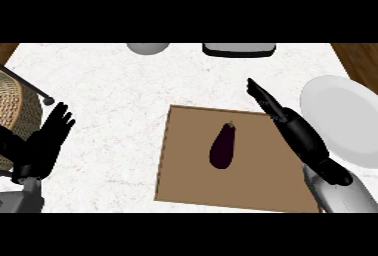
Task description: Pick the eggplant from the tray and place it in the plate
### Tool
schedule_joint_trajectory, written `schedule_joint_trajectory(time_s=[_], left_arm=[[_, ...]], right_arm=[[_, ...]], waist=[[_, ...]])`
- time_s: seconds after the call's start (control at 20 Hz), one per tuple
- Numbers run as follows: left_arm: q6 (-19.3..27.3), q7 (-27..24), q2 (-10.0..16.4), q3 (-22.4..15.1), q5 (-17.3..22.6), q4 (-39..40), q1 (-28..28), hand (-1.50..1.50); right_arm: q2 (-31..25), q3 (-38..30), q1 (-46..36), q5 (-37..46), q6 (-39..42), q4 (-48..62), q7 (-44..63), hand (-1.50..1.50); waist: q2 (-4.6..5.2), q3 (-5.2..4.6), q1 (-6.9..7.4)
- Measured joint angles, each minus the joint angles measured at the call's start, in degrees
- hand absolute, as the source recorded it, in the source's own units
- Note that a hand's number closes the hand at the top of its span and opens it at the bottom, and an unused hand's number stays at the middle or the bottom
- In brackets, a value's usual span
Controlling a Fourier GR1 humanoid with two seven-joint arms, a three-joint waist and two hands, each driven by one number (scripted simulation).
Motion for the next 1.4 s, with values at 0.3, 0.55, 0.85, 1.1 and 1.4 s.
schedule_joint_trajectory(time_s=[0.3,0.55,0.85,1.1,1.4], left_arm=[[3.94,-0.70,-1.42,-3.46,-5.78,-0.59,0.28,0.00],[5.05,0.02,-1.79,-5.29,-7.87,-0.24,0.86,0.00],[8.64,0.87,-4.35,-7.87,-10.70,-1.78,1.75,0.00],[10.19,2.59,-5.42,-9.23,-12.87,-4.12,2.49,0.00],[11.51,4.51,-6.79,-10.57,-14.46,-5.41,2.37,0.00]], right_arm=[[6.64,-3.45,-3.01,-6.79,-5.06,2.73,14.51,1.50],[-7.07,1.58,-5.87,14.63,-9.04,5.63,19.29,1.50],[5.92,-2.57,3.39,10.04,-22.76,5.45,16.82,-1.50],[7.07,-0.08,7.63,8.93,-18.62,5.63,10.18,-1.50],[-0.40,3.92,2.97,17.83,-14.09,4.24,20.19,-1.50]], waist=[[0.32,2.10,1.16],[-0.19,1.77,0.81],[0.18,2.79,0.12],[0.28,2.77,0.98],[0.22,2.68,1.39]])
